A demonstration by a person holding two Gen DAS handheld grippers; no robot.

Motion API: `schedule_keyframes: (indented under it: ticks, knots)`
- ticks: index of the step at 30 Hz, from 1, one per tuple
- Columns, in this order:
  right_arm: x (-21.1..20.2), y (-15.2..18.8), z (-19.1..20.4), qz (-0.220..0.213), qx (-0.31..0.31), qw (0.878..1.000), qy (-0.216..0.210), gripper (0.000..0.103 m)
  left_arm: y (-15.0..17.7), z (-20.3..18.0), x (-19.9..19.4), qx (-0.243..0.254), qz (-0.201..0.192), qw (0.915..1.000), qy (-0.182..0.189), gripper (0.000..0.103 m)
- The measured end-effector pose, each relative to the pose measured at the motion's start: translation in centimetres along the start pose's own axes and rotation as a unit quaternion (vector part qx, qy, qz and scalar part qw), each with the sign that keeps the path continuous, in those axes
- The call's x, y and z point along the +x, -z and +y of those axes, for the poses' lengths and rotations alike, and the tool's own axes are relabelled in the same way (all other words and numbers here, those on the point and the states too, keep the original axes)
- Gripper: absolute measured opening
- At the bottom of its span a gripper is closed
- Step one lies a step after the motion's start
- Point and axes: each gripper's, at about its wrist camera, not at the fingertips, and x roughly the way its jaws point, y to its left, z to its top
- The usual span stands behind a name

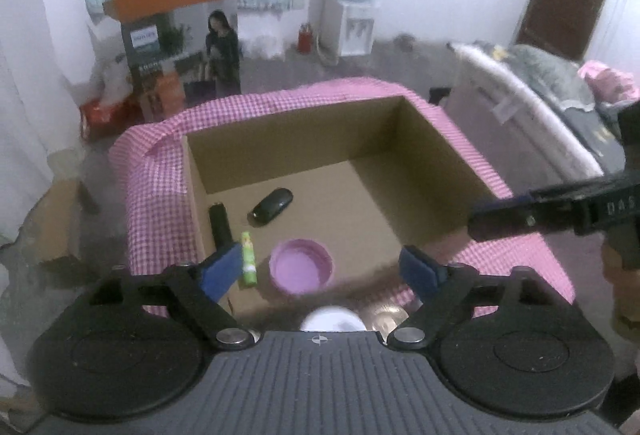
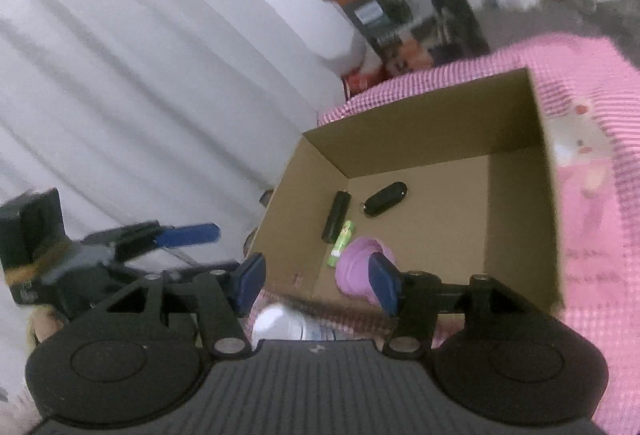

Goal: Organize rigid objects
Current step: 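Move the right gripper to the black electrical tape roll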

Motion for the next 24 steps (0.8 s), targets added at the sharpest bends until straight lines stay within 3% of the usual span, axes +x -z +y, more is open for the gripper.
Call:
schedule_keyframes:
  ticks: [4, 9, 18, 24]
  knots:
    - [-1.0, 4.1, 1.3, -0.008, -0.006, 1.000, -0.003, 0.060, 3.9, -1.0, -1.0, 0.002, -0.013, 0.9999, -0.008, 0.093]
    - [-0.1, 8.0, 2.3, 0.010, 0.000, 1.000, -0.011, 0.060, 8.6, -1.6, -0.4, -0.006, 0.005, 0.9999, -0.012, 0.093]
    - [7.6, 11.3, 2.9, 0.091, 0.005, 0.996, -0.006, 0.058, 14.2, -1.3, 3.6, -0.008, 0.049, 0.9961, -0.073, 0.092]
    - [12.4, 12.0, 3.4, 0.136, -0.020, 0.990, 0.019, 0.049, 15.8, -0.9, 5.2, -0.009, 0.065, 0.9946, -0.081, 0.077]
